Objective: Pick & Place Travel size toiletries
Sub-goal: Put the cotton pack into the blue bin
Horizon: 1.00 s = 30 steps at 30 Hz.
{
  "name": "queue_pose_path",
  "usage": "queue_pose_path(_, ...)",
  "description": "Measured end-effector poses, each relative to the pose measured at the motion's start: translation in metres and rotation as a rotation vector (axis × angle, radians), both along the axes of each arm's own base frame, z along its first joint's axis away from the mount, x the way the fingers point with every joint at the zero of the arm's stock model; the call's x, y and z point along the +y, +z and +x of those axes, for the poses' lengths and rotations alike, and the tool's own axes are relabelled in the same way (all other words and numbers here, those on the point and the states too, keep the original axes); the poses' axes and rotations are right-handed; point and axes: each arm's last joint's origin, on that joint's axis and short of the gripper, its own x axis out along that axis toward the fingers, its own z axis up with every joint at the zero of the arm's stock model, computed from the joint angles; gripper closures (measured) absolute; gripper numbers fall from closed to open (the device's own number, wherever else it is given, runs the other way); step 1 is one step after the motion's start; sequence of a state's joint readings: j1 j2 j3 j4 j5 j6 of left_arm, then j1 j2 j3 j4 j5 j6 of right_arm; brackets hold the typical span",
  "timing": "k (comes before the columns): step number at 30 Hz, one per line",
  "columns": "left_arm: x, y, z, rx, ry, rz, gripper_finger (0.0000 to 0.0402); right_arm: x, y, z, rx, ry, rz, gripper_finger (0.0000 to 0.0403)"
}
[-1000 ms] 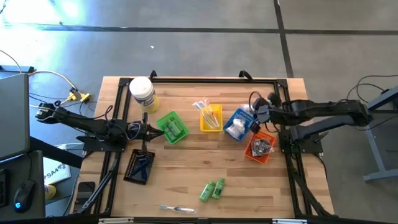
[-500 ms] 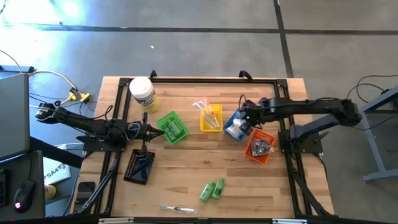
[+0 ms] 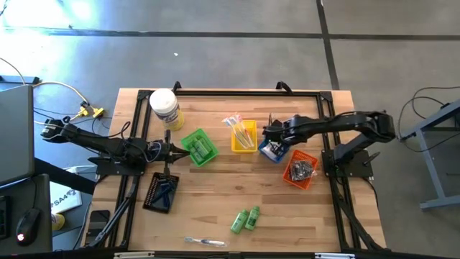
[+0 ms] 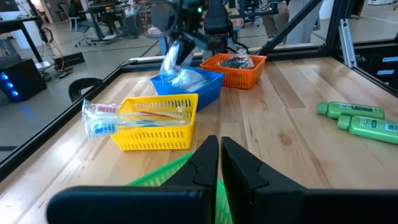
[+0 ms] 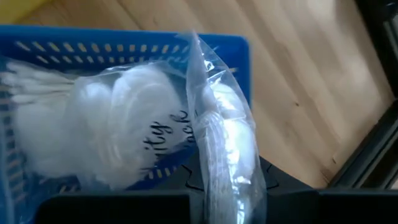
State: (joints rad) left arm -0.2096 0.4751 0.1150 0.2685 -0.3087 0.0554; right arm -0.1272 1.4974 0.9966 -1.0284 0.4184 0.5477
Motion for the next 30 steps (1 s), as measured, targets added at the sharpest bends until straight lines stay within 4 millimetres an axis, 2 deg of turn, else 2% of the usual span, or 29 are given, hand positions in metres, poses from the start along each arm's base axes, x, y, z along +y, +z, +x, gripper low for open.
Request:
queue_pose_path(6,0.000,0.001,0.000,-0.014,0.000,-0.011,0.0385,0.003,-0.019,0.013,0.010,0.050,0.155,0.0365)
queue_pose_path(9,0.000,0.001,0.000,-0.014,-0.003,-0.012,0.0385,0.005,-0.021,0.018,-0.028,0.068,0.210,0.0352)
queue_pose_path(12,0.000,0.001,0.000,-0.014,-0.003,-0.014,0.0385,0.008,-0.021,0.021,-0.053,0.083,0.211,0.0314)
queue_pose_path(18,0.000,0.001,0.000,-0.015,-0.003,-0.017,0.0385,0.014,-0.018,0.021,-0.069,0.106,0.241,0.0196)
queue_pose_path(22,0.000,0.001,0.000,-0.015,-0.002,-0.017,0.0385,0.015,-0.019,0.021,-0.072,0.121,0.280,0.0132)
queue_pose_path(26,0.000,0.001,0.000,-0.015,-0.002,-0.022,0.0385,0.015,-0.019,0.021,-0.071,0.128,0.283,0.0095)
queue_pose_path(30,0.000,0.001,0.000,-0.015,-0.002,-0.022,0.0385,0.015,-0.019,0.021,-0.063,0.157,0.285,0.0082)
